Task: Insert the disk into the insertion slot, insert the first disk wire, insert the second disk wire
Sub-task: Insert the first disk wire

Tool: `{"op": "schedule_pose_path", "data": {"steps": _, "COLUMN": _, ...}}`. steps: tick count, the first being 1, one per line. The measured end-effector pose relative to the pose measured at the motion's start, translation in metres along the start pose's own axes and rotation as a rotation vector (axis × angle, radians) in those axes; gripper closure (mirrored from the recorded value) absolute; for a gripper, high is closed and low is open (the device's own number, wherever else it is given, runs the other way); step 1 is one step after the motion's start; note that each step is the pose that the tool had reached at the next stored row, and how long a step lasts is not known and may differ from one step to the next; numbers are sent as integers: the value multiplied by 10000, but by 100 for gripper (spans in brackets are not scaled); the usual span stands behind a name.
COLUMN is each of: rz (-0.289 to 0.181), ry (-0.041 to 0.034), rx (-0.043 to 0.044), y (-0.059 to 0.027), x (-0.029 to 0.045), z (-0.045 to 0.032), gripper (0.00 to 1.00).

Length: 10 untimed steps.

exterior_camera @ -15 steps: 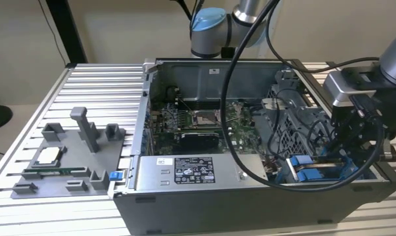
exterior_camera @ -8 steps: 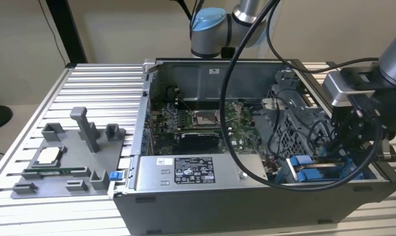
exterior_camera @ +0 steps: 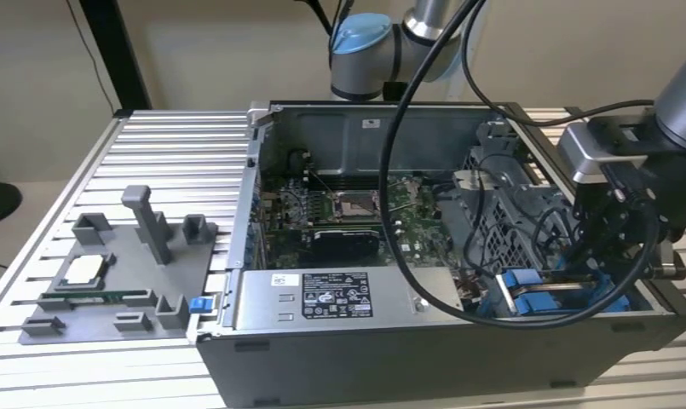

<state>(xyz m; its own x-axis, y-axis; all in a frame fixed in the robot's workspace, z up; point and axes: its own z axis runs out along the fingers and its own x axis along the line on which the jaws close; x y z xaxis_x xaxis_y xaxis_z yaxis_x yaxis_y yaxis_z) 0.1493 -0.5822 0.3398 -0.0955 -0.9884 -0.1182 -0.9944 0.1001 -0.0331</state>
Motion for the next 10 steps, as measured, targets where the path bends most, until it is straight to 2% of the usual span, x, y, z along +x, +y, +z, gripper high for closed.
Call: {"op": "schedule_pose_path", "data": {"steps": 10, "rz": 28, "ry": 1, "rx": 5, "y": 1, "x": 5, "z": 48, "gripper": 100}}
